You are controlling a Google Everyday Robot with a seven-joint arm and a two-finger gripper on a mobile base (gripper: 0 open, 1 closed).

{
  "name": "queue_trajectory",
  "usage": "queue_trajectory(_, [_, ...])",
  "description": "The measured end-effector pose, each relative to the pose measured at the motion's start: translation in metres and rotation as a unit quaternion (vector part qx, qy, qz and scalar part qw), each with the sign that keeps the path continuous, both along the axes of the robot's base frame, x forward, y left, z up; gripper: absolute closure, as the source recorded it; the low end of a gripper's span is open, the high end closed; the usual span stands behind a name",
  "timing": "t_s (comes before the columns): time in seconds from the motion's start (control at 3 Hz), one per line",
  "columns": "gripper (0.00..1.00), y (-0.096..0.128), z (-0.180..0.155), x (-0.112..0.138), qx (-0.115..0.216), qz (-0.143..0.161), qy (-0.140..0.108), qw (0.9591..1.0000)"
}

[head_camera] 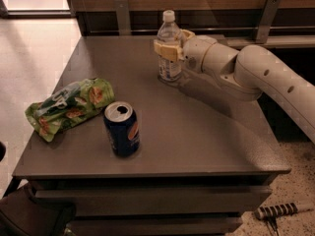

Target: Knock blue plastic bottle over

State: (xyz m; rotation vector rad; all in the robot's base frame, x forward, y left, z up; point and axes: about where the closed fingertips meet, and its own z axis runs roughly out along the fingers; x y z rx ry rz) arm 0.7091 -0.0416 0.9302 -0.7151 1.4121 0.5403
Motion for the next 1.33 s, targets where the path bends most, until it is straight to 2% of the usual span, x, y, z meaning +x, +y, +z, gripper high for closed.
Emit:
queue_trajectory(0.33, [1.0,-0.006,0.001,0.0,-0.005,0.0,0.007,1.0])
queue_trajectory(0.67, [1.0,-0.023,0.011,-0.002,-0.022,0.004,0.018,0.9996])
queue_trajectory(1.0, [1.0,-0.043,0.029,-0.005,-0.059,0.007,0.033,0.9977])
queue_trajectory(1.33, [1.0,-0.066,0.039,-0.015,-0.128,-0.011,0.072,0.9891])
